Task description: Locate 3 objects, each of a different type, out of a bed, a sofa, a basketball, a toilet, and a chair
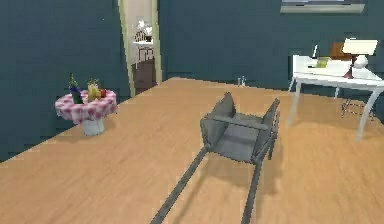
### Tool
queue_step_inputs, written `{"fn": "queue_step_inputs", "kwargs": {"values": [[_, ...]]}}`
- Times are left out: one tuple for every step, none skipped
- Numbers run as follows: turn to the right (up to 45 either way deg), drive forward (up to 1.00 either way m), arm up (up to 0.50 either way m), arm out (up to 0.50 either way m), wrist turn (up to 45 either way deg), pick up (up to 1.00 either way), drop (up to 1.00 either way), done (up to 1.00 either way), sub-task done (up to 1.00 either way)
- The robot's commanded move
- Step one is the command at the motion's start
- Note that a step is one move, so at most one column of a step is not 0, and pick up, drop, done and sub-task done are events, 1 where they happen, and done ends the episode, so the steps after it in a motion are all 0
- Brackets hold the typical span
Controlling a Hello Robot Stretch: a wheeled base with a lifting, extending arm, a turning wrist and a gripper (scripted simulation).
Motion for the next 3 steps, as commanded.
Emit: {"fn": "queue_step_inputs", "kwargs": {"values": [[-45.0, 0.00, 0.00, 0.00, 0.0, 0.00, 0.00, 0.00, 0.00], [-45.0, 0.00, 0.00, 0.00, 0.0, 0.00, 0.00, 0.00, 0.00], [-15.0, 0.00, 0.00, 0.00, 0.0, 0.00, 0.00, 0.00, 0.00]]}}
